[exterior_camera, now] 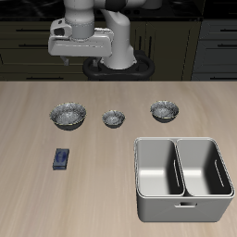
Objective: Place the largest bowl in the left side of the drainer
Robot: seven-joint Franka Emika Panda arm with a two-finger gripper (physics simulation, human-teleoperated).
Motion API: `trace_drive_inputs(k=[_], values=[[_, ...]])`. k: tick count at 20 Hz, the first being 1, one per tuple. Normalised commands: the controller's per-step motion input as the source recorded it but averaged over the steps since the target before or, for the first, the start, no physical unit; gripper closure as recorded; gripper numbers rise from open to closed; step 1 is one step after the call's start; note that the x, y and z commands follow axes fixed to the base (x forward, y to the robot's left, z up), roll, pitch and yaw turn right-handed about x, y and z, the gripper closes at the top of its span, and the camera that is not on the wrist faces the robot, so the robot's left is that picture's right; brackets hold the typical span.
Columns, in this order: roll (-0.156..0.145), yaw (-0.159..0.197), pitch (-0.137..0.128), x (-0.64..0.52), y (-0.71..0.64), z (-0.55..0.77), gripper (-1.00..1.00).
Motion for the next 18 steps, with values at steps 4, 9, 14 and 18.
trace_drive_inputs(k=[4, 9, 14, 18], values=[[0.002, -0.006, -0.005, 0.0, -0.08, 0.04, -1.0], [-0.019, 0.009, -0.017, 0.05, -0.09, -0.05, -1.0], [-0.011, 0.004, 0.0, 0.08, -0.07, -0.18, -1.0], [-0.009, 0.02, 0.019, 0.1, -0.05, -0.31, -1.0]])
